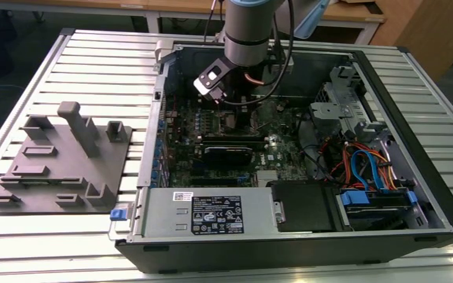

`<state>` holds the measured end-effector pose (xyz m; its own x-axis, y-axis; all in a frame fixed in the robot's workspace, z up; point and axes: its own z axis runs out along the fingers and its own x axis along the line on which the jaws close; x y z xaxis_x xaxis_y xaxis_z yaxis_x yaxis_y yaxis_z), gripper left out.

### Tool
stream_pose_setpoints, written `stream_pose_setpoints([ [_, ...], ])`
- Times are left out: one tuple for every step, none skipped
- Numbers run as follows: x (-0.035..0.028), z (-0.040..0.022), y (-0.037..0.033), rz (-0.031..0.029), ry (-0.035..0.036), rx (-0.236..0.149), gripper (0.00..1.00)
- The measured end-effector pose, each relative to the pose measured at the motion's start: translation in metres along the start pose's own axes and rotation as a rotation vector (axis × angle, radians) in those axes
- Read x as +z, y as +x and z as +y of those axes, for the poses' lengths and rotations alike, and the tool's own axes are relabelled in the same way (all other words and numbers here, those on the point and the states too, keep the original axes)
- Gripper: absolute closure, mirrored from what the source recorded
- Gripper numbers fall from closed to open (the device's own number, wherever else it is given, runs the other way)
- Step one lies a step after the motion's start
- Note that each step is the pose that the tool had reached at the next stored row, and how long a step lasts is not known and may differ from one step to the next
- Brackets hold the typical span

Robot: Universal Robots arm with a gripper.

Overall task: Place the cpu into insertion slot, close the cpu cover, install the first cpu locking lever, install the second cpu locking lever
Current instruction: 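Place the cpu into insertion slot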

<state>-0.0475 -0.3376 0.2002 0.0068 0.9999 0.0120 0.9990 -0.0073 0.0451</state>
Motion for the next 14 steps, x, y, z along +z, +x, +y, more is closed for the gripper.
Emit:
stream_pose_setpoints([
  [-0.0008,0.0000,0.0000,0.0000,0.0000,0.000,0.39],
  [-0.0018,0.0001,0.0000,-0.0001,0.0002,0.000,0.39],
  [-0.0030,0.0001,0.0000,-0.0001,0.0002,0.000,0.39],
  [-0.0043,0.0002,0.0000,-0.0001,0.0002,0.000,0.39],
  [-0.0058,0.0003,0.0001,-0.0001,0.0004,0.000,0.39],
  [-0.0073,0.0003,0.0001,0.0000,0.0005,0.000,0.39],
  [-0.0087,0.0004,0.0001,-0.0001,0.0008,0.000,0.39],
  [-0.0094,0.0004,0.0001,-0.0001,0.0008,0.000,0.39],
  [-0.0094,0.0005,0.0002,0.0002,0.0008,0.000,0.40],
  [-0.0094,0.0005,0.0002,0.0002,0.0008,0.000,0.47],
  [-0.0094,0.0005,0.0002,0.0002,0.0008,0.000,0.47],
  [-0.0095,0.0004,0.0001,0.0001,0.0009,0.000,0.53],
  [-0.0095,0.0004,0.0001,0.0000,0.0010,0.000,0.59],
  [-0.0096,0.0004,0.0001,0.0000,0.0010,0.000,0.59],
])
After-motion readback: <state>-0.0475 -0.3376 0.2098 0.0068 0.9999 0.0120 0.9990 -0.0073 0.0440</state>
